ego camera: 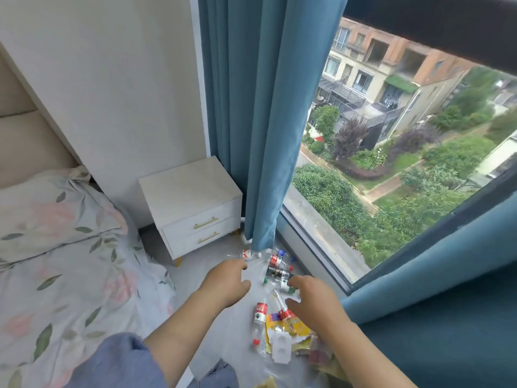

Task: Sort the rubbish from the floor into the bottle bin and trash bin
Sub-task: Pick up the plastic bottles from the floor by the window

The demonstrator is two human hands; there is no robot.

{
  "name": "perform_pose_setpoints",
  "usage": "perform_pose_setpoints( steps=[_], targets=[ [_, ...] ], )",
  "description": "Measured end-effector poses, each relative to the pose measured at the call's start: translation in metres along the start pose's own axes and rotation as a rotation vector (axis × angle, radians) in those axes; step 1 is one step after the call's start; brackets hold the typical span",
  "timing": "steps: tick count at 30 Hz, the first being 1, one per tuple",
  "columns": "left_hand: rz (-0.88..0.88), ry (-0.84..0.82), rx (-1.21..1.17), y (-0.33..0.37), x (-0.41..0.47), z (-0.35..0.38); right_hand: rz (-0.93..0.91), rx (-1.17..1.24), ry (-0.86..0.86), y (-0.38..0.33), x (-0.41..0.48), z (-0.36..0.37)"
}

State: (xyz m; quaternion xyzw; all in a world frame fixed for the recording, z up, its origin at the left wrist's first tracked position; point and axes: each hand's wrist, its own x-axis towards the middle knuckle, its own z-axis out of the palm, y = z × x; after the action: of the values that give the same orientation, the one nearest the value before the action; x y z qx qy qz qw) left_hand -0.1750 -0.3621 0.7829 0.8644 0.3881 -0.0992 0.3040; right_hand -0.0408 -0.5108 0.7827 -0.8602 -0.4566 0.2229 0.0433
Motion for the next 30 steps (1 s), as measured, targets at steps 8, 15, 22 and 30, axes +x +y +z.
perform_pose_setpoints(
  steps=[8, 15, 22, 30],
  targets=[
    [0.047, -0.017, -0.027, -0.025, 0.048, -0.029, 0.029, -0.02, 0.029, -0.025, 0.052, -0.012],
    [0.07, -0.034, 0.027, -0.033, 0.109, -0.065, 0.06, 0.005, 0.032, -0.033, 0.122, -0.02],
    [0.098, -0.04, 0.098, -0.019, 0.188, -0.109, 0.123, 0.09, 0.07, -0.018, 0.196, -0.045],
    [0.176, -0.143, 0.151, -0.002, 0.262, -0.12, 0.267, 0.161, 0.095, 0.004, 0.245, -0.056]
  ],
)
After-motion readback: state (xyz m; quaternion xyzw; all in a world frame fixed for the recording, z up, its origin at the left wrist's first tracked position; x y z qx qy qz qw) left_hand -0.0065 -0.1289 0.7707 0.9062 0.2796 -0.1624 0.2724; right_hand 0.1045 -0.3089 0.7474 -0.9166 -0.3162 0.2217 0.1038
